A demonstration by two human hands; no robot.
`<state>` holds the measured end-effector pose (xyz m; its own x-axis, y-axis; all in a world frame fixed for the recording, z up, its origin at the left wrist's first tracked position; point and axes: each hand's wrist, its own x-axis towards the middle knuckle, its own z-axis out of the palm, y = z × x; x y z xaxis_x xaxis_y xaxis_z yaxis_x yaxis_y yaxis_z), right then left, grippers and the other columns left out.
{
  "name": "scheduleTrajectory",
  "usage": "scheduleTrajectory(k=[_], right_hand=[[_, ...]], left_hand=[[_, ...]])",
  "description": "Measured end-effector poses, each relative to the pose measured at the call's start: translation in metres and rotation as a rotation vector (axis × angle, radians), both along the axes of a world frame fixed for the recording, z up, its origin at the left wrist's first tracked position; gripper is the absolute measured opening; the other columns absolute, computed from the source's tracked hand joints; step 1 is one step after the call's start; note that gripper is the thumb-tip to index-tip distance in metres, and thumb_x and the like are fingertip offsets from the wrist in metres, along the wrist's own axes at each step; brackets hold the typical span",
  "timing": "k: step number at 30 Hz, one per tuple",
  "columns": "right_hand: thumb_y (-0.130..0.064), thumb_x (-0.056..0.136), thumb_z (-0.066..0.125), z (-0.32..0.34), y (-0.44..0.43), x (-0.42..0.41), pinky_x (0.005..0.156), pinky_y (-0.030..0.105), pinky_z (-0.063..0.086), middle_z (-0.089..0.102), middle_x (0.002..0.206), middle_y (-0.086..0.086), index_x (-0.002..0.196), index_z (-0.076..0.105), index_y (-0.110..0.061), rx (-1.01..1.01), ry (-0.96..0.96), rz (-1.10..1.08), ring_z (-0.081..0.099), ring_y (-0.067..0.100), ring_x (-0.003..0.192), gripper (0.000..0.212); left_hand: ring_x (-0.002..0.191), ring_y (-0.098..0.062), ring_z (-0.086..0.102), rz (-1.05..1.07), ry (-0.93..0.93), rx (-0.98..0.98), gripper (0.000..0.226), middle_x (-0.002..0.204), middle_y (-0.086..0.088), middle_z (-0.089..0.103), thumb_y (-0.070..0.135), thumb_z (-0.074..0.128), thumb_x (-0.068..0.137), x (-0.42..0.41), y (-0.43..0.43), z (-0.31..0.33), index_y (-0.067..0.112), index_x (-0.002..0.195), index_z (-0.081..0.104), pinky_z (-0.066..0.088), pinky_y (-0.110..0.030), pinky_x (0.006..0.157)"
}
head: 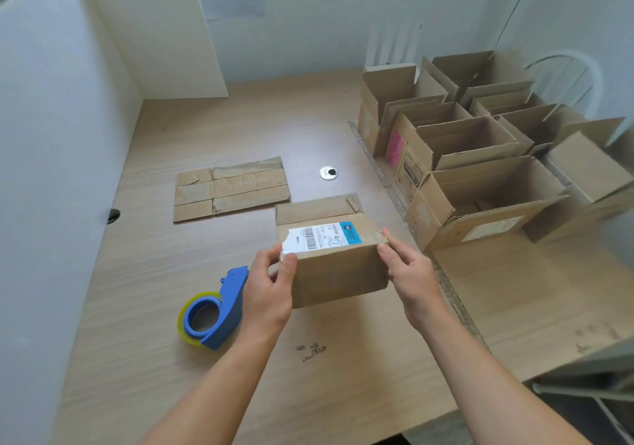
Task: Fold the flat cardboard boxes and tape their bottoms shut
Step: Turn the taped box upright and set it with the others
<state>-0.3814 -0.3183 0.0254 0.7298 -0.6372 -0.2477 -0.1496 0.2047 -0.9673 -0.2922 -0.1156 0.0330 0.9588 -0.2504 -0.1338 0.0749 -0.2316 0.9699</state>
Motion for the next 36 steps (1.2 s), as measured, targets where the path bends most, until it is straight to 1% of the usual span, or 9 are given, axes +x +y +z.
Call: scheduleTrajectory(k=[5,10,14,17,20,27,29,32,36], right_hand=[[-0.042,0.092,0.06,0.011,0.0,-0.002,0.07,0.036,0.058,0.075,0.109,-0.007,0.122,0.066,-0.031,0.195,-0.004,-0.021,0.071,0.013,0.1,0.032],[-0.033,0.102,0.05,0.014,-0.006,-0.008,0.064,0.024,0.056,0.073,0.114,-0.008,0.127,0.056,-0.042,0.177,0.018,0.137,0.071,0.012,0.1,0.027],[-0.042,0.094,0.06,0.021,-0.014,-0.018,0.08,0.039,0.053,0.068,0.123,-0.007,0.128,0.049,-0.045,0.204,-0.015,0.15,0.066,0.016,0.113,0.037],[-0.056,0.081,0.066,0.027,-0.024,-0.03,0.076,0.044,0.05,0.068,0.123,-0.004,0.132,0.039,-0.04,0.213,0.029,0.088,0.062,0.017,0.114,0.06],[-0.06,0.082,0.065,0.033,-0.037,-0.049,0.08,0.048,0.049,0.07,0.115,-0.014,0.13,0.032,-0.058,0.101,0.064,0.113,0.06,0.006,0.113,0.059],[-0.049,0.09,0.061,0.031,-0.065,-0.106,0.089,0.039,0.048,0.067,0.118,-0.016,0.117,0.06,-0.048,-0.048,0.091,0.127,0.059,0.008,0.114,0.027],[-0.061,0.079,0.064,0.032,-0.076,-0.125,0.095,0.038,0.049,0.06,0.125,-0.022,0.123,0.054,-0.054,-0.097,0.116,0.161,0.056,0.006,0.118,0.046],[-0.079,0.071,0.063,0.036,-0.095,-0.147,0.088,0.016,0.05,0.044,0.126,-0.05,0.135,0.034,-0.067,-0.224,0.157,0.202,0.046,-0.02,0.117,0.071],[-0.08,0.079,0.046,0.031,-0.128,-0.172,0.11,0.043,0.039,0.031,0.153,-0.027,0.136,0.025,-0.071,-0.223,0.165,0.083,0.033,0.004,0.137,0.062]], left_hand=[[0.108,0.001,0.063,-0.079,-0.093,-0.102,0.019,0.115,0.009,0.069,0.044,0.059,0.089,-0.003,0.004,0.005,0.046,0.107,0.061,0.052,-0.012,0.082],[0.12,-0.003,0.057,-0.195,-0.028,-0.265,0.054,0.12,0.023,0.061,0.025,0.058,0.091,0.001,0.004,0.011,0.062,0.128,0.046,0.052,-0.02,0.091],[0.119,-0.007,0.057,-0.221,0.07,-0.324,0.052,0.121,0.014,0.059,0.012,0.052,0.097,0.005,-0.001,0.013,0.054,0.127,0.052,0.05,-0.025,0.092],[0.12,-0.001,0.054,-0.334,0.013,-0.258,0.047,0.121,0.018,0.055,0.02,0.058,0.084,0.002,-0.006,0.016,0.048,0.122,0.061,0.051,-0.019,0.09],[0.119,0.002,0.052,-0.474,-0.042,-0.185,0.05,0.121,0.026,0.053,0.016,0.058,0.076,-0.002,-0.013,0.016,0.049,0.114,0.059,0.051,-0.013,0.082],[0.12,0.0,0.049,-0.623,-0.12,0.085,0.065,0.13,0.026,0.046,0.051,0.064,0.078,-0.025,-0.057,0.014,0.048,0.137,0.038,0.054,-0.028,0.091],[0.125,-0.005,0.047,-0.653,-0.147,0.135,0.067,0.136,0.017,0.046,0.046,0.068,0.08,-0.036,-0.071,0.011,0.038,0.14,0.038,0.052,-0.035,0.098],[0.128,-0.007,0.046,-0.705,-0.181,0.171,0.069,0.139,0.014,0.043,0.029,0.073,0.086,-0.052,-0.092,0.005,0.032,0.144,0.037,0.054,-0.038,0.097],[0.129,-0.01,0.049,-0.79,-0.154,0.177,0.066,0.143,0.009,0.046,0.024,0.071,0.089,-0.069,-0.122,0.001,0.026,0.145,0.038,0.056,-0.034,0.093]])
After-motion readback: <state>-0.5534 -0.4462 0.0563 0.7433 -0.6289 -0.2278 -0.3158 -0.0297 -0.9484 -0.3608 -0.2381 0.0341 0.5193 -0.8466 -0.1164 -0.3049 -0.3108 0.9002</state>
